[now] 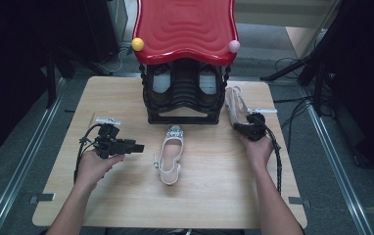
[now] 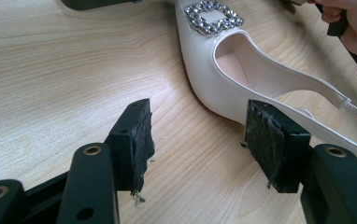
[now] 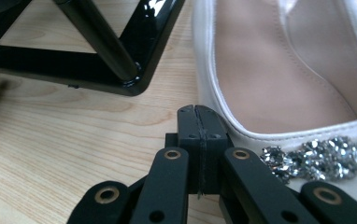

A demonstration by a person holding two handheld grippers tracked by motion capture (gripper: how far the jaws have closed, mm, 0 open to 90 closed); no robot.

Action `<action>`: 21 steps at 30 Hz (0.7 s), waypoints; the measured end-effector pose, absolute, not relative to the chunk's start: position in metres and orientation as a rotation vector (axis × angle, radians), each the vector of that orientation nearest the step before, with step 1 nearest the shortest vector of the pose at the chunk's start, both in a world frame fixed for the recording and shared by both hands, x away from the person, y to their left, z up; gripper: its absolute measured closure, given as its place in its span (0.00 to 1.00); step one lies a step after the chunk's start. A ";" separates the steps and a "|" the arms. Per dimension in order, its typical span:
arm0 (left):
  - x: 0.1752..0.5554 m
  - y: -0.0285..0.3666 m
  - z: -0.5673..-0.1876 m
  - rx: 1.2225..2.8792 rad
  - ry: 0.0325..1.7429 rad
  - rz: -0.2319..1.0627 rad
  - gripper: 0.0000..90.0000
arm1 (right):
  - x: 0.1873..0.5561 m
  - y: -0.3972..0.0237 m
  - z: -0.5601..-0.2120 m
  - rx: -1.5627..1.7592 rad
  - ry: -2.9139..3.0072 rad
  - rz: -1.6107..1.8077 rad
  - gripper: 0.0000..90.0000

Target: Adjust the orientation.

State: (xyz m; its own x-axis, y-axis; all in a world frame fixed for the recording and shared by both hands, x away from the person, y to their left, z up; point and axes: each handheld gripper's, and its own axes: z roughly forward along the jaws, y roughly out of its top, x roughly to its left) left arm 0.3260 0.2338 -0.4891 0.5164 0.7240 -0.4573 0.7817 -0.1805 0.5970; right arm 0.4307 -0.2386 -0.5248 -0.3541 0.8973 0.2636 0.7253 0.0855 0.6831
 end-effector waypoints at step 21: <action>0.327 0.233 -0.490 1.944 1.226 -0.097 0.46 | 0.429 -0.259 -0.523 1.711 2.060 1.079 1.00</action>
State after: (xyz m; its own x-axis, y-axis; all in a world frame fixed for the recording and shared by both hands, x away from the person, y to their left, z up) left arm 0.3265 0.2329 -0.4897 0.5237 0.7191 -0.4568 0.7820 -0.1930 0.5926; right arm 0.4293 -0.2591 -0.5233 -0.2767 0.9262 0.2561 0.7377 0.0339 0.6742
